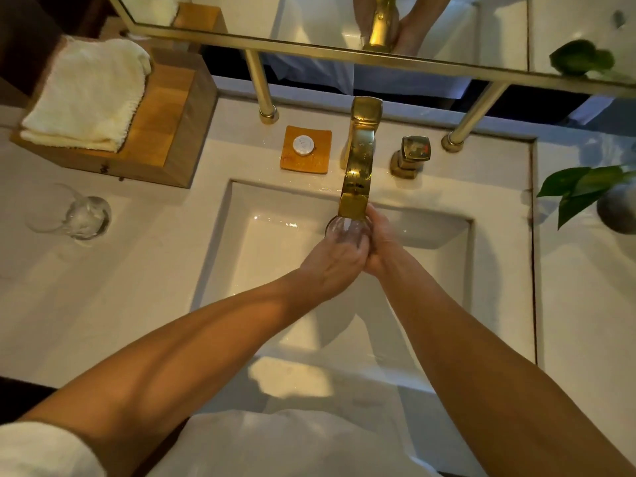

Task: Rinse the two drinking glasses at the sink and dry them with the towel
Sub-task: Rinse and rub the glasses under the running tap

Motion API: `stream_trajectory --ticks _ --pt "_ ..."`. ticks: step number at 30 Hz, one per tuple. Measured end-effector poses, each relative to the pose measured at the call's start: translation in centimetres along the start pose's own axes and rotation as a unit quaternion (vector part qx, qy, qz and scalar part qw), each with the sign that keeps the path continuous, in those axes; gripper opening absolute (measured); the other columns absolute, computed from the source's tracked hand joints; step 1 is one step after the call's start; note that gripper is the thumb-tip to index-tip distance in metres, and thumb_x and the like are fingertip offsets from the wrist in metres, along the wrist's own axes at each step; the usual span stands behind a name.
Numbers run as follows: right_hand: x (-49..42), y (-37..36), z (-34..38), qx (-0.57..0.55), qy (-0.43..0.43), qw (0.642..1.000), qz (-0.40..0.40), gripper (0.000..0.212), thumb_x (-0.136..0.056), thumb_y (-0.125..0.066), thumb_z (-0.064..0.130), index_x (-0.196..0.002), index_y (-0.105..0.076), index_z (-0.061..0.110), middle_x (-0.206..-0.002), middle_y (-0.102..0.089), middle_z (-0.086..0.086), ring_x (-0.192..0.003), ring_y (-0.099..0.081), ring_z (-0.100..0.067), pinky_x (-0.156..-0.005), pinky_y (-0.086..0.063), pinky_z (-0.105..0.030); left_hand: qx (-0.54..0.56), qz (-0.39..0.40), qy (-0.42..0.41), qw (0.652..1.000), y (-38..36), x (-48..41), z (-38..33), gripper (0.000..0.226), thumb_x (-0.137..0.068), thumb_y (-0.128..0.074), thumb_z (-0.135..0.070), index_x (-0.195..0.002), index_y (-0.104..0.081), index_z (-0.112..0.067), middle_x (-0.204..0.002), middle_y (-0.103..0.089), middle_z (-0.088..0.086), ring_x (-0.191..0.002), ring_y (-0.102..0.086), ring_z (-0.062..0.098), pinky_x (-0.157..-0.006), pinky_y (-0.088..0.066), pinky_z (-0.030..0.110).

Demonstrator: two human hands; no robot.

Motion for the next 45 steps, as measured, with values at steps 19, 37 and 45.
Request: stream_trajectory --ticks 19,37,45 --pt "0.7 -0.4 -1.0 -0.035 -0.053 0.998 -0.029 0.038 -0.095 -0.059 0.048 -0.097 -0.071 0.012 -0.080 -0.074 -0.008 -0.075 -0.072 -0.021 -0.076 -0.056 -0.036 -0.014 0.024 -0.044 0.999 0.6 0.1 0.9 0.048 -0.087 -0.052 -0.013 -0.131 -0.048 0.003 -0.136 -0.050 0.025 -0.130 -0.045 0.036 -0.112 -0.034 0.046" --pt "0.2 -0.2 -1.0 -0.012 -0.077 0.996 -0.044 0.041 -0.090 -0.063 0.052 -0.102 -0.071 0.014 -0.085 -0.074 -0.006 -0.083 -0.071 -0.021 -0.075 -0.057 -0.032 0.016 -0.008 -0.039 0.999 0.8 0.0 0.8 0.045 -0.087 -0.055 -0.014 -0.130 -0.051 0.000 -0.131 -0.054 0.020 -0.125 -0.049 0.032 -0.109 -0.033 0.042" --pt "0.1 0.0 -1.2 -0.015 -0.083 0.996 -0.038 0.044 -0.092 -0.060 0.053 -0.107 -0.069 0.014 -0.082 -0.074 -0.006 -0.080 -0.071 -0.021 -0.063 -0.056 -0.032 0.065 -0.020 -0.055 0.996 0.1 0.1 1.1 0.038 -0.083 -0.056 -0.009 -0.120 -0.058 -0.003 -0.124 -0.059 0.021 -0.118 -0.053 0.034 -0.103 -0.044 0.043"
Point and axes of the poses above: each hand's wrist, its own x-axis away from the middle knuckle, its own y-axis out of the back of the hand, z = x × y, the point moved 2 cm from there along -x, towards the middle knuckle
